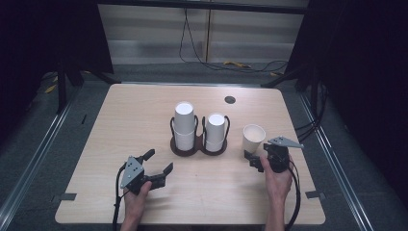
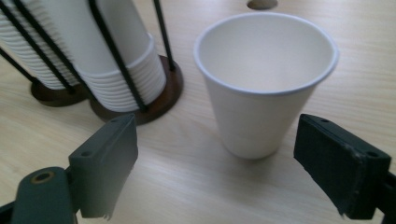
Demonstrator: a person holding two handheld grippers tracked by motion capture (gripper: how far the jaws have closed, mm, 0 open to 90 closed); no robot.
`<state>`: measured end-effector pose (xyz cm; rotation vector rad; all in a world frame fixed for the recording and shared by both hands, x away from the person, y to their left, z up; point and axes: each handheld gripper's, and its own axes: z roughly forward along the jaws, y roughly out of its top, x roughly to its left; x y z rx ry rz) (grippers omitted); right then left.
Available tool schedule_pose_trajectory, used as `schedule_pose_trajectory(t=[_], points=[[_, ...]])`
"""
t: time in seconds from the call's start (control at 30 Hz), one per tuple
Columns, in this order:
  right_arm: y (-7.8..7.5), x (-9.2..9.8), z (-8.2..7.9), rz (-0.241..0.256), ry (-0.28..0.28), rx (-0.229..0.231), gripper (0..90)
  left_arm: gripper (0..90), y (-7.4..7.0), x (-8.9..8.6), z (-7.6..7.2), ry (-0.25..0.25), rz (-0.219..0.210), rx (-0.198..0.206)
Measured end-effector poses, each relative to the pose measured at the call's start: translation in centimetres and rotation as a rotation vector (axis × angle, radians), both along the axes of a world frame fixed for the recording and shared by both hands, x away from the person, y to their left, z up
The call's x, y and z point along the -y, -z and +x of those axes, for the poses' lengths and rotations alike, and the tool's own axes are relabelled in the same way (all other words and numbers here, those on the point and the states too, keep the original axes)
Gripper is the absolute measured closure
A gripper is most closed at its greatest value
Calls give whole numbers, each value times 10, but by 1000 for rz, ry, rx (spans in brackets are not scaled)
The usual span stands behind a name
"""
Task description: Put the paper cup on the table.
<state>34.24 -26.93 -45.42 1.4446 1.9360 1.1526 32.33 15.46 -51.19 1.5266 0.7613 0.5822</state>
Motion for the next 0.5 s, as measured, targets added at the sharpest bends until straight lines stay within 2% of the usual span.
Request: schedule_pose_trajectory(t=[0.07, 0.13, 0.2, 0.3, 0.43, 0.5], points=[[1, -5, -6, 13, -9, 42, 133, 157, 0, 1, 0, 5, 10, 1], [3, -9, -12, 76, -36, 93, 132, 158, 0, 1, 0, -5, 8, -7], [5, -14, -17, 102, -38, 132, 132, 157, 0, 1, 0, 4, 3, -11], [11, -22, -23, 97, -16, 186, 132, 154, -1, 1, -1, -2, 15, -14], [22, -32, -29, 135, 8, 279, 132, 155, -1, 2, -3, -14, 11, -25], [26, -37, -31, 145, 3, 294, 132, 154, -1, 2, -4, -12, 5, -22]])
